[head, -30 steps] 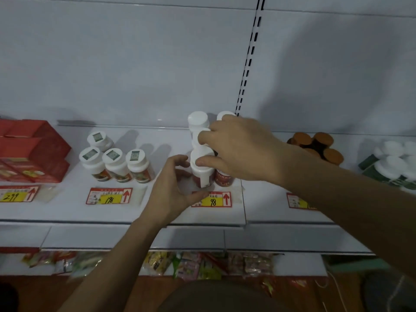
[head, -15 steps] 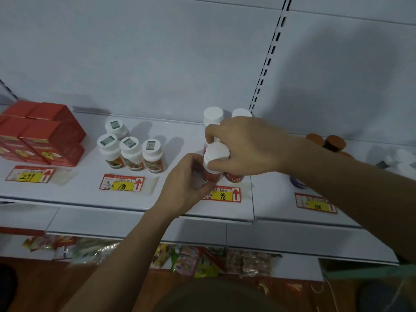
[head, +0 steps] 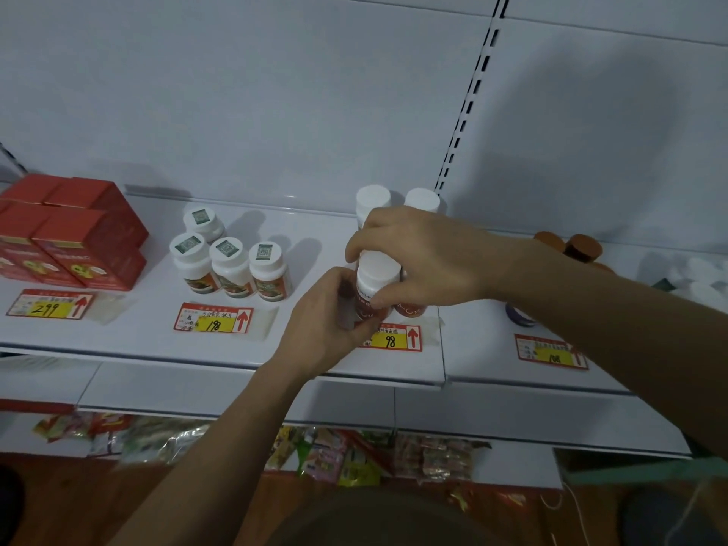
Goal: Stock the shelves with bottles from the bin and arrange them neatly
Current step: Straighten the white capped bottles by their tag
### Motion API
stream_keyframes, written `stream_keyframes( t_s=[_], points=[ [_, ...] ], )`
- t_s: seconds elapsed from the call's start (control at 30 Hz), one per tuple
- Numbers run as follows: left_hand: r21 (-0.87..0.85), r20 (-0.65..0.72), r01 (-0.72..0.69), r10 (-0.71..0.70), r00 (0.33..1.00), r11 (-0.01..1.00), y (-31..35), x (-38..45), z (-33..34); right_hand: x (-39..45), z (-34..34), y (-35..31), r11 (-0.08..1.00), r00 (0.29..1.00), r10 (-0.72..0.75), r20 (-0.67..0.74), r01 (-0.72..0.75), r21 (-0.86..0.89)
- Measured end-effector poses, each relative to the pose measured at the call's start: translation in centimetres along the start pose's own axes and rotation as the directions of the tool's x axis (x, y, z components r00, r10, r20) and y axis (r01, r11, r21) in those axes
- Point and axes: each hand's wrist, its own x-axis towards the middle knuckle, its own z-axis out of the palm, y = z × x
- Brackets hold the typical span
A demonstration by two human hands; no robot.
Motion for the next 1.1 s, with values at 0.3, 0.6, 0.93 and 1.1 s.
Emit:
stream_keyframes(
  t_s=[0.3,0.6,0.93,1.1],
  points=[
    [0.032,-0.002,0.010,-0.010,1.000,0.999,-0.1,0.0,0.0,-0.5,-2.0,1.8,0.999,0.987,0.025,-0.161,-0.021,0.027],
    [0.030,-0.002,0.024,-0.024,1.000,0.999,-0.3,0.1,0.1,-3.1,-1.7,3.6,0.993,0.995,0.096,0.004,-0.096,-0.066],
    [0.043,-0.005,0.026,-0.026,1.000,0.999,-0.3,0.2,0.3,-3.3,-0.9,4.2,0.991,0.990,0.133,-0.040,-0.133,0.003],
    [0.043,-0.014,0.013,-0.013,1.000,0.999,-0.1,0.3,0.4,-3.9,0.1,4.6,0.989,0.975,0.134,-0.179,-0.119,0.092]
  ],
)
